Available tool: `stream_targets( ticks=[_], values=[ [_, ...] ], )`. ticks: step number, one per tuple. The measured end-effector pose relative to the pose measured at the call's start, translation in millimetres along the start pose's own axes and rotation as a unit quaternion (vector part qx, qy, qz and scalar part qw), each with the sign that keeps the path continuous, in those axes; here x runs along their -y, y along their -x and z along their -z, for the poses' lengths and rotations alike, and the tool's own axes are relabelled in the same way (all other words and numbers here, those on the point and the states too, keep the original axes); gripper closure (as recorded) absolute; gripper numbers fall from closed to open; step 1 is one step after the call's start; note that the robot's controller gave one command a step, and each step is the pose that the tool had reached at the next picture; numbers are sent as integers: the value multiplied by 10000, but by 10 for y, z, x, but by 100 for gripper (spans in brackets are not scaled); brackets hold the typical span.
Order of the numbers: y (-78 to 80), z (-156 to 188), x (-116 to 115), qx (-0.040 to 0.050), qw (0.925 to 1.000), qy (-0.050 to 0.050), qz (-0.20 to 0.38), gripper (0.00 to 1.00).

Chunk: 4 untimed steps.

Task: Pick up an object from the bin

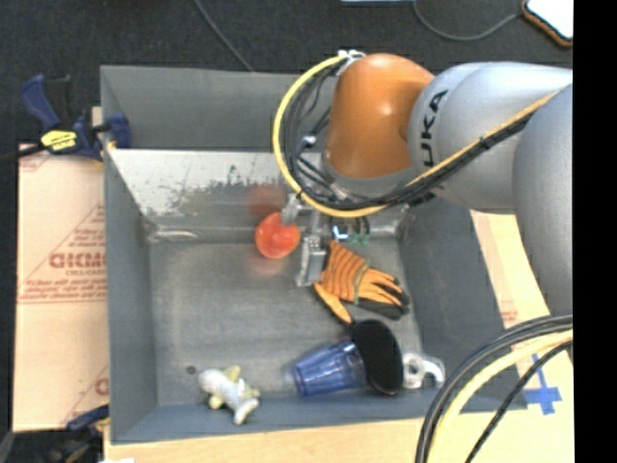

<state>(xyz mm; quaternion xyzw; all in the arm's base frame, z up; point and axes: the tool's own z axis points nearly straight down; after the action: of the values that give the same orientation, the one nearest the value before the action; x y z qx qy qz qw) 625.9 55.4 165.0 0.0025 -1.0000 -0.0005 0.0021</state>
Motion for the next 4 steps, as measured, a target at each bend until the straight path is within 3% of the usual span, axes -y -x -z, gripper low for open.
stream_targets(
  ticks=[1,2,3,4],
  values=[
    [9,46,2,31,10000,2,-7,0],
    [238,-889,735,49,9918,12,-1275,0],
    [-179,-245,984,54,9980,-5,628,0],
    [-426,-656,1123,8,9851,3,-1720,0]
  ],
)
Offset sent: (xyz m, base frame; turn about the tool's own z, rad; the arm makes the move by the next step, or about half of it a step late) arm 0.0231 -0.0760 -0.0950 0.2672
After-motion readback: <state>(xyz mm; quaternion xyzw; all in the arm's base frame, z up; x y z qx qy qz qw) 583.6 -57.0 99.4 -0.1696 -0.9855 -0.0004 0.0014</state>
